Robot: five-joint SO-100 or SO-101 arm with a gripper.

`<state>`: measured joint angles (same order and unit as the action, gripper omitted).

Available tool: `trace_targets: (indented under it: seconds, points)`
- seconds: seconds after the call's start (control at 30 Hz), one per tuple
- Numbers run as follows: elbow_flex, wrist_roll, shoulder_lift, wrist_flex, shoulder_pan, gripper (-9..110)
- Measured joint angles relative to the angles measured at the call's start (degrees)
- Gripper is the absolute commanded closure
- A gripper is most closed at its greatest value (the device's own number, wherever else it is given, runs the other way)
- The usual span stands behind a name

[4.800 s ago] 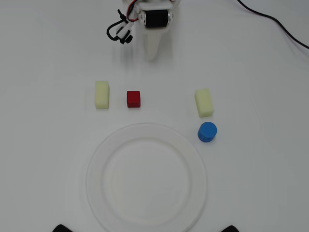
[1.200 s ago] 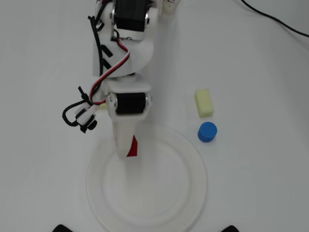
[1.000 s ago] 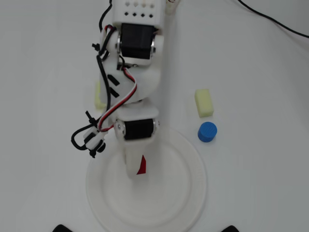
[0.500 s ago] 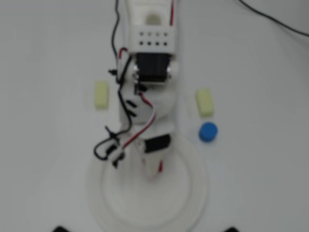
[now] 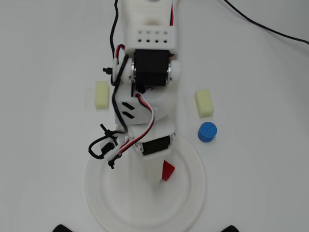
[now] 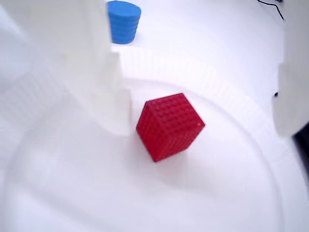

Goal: Grasp a red block and put it in the dish.

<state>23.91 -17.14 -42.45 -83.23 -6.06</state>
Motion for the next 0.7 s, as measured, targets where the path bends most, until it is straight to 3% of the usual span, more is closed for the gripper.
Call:
trace_targets:
  seconds: [0.1,0.27,0.5,0.7]
  points:
    - [-22.06,-1.41,10.2,-9.49,0.35,73]
    - [-30.5,0.0,9.76,-16.79,1.93,72]
    - [-30.32,3.16,0.62,-22.24,3.87,75]
    - [-5.63,3.96,-21.18,-22.32,2.64,75]
